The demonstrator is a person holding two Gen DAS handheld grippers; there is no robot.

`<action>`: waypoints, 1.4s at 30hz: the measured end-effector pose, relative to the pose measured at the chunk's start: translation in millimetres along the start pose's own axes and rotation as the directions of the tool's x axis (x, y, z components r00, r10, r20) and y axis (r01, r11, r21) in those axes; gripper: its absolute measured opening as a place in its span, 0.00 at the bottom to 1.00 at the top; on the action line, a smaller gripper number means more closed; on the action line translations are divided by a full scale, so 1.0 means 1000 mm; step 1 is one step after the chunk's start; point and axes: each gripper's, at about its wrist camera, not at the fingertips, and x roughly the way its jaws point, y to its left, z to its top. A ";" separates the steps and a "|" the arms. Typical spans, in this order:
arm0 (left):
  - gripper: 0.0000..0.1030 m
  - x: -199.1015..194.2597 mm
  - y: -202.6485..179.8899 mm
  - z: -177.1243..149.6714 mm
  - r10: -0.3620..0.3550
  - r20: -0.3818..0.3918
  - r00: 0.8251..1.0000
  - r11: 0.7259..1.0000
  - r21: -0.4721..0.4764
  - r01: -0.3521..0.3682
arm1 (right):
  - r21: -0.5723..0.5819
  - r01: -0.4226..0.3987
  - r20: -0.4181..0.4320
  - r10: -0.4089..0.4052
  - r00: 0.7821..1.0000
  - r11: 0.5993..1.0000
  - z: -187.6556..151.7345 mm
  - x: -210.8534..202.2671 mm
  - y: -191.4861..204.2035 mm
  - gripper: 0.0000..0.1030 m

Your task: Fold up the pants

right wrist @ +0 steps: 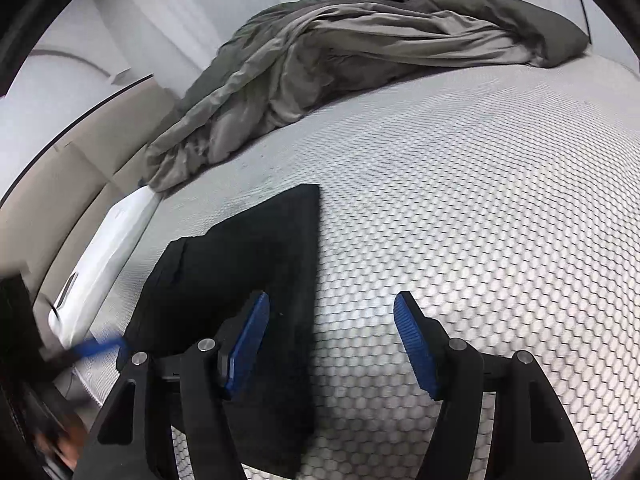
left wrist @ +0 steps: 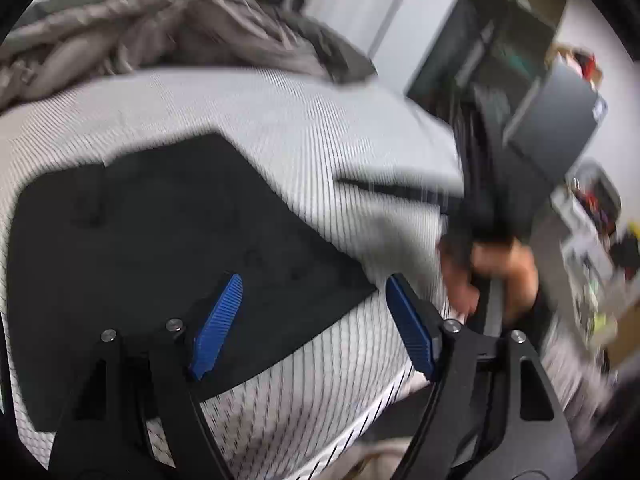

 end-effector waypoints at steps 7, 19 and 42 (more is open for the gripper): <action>0.73 -0.067 0.015 -0.005 0.093 0.168 0.981 0.995 0.015 -0.097 | -0.011 -0.071 -0.013 0.071 0.997 0.997 0.003 0.003 0.012 0.64; 0.73 -0.054 0.129 -0.028 0.420 0.032 0.907 0.887 -0.223 -0.403 | 0.089 -0.389 -0.173 0.399 0.900 0.917 -0.009 0.045 0.050 0.64; 0.73 -0.061 0.128 -0.024 0.451 0.046 0.891 0.874 -0.224 -0.431 | -0.095 -0.206 -0.197 0.184 0.963 0.974 -0.023 0.042 0.080 0.06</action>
